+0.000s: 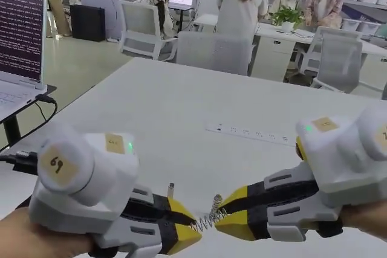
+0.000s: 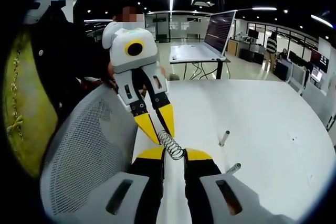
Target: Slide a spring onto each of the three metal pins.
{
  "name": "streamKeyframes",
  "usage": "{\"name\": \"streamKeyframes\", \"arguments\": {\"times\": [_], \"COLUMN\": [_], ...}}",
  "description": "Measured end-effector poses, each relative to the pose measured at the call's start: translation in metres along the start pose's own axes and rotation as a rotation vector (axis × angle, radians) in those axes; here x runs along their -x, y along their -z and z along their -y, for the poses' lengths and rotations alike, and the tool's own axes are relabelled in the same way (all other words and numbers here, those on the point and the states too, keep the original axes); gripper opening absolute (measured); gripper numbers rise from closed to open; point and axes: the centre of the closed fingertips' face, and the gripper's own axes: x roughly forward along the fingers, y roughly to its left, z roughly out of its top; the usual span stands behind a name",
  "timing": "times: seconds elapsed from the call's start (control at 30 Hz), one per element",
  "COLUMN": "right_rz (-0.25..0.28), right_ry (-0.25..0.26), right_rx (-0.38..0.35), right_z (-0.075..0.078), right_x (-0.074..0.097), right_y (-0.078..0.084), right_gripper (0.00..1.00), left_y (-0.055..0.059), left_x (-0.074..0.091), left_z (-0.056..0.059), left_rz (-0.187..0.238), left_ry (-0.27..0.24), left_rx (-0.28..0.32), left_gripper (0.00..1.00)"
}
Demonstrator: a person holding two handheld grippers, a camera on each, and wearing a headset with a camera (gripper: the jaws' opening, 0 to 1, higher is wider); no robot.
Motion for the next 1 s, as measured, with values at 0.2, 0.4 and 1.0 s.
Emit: {"name": "streamKeyframes", "arguments": {"times": [0.2,0.4,1.0], "right_rz": [-0.034,-0.075,-0.153], "right_ry": [-0.007,-0.015,-0.048], "right_rx": [0.015,0.05,0.112], "right_z": [-0.002,-0.005,-0.005], "right_x": [-0.001,-0.001,-0.012], "right_y": [0.001,-0.001,-0.008], "right_gripper": [0.11,0.11,0.1], "left_y": [0.002,0.005,0.009], "left_x": [-0.001,-0.004,-0.007], "left_z": [0.002,0.003,0.0], "left_rz": [-0.01,-0.015,-0.023], "left_ry": [0.007,0.011,0.011], "left_rx": [-0.009,-0.006,-0.005], "left_gripper": [0.01,0.01,0.01]}}
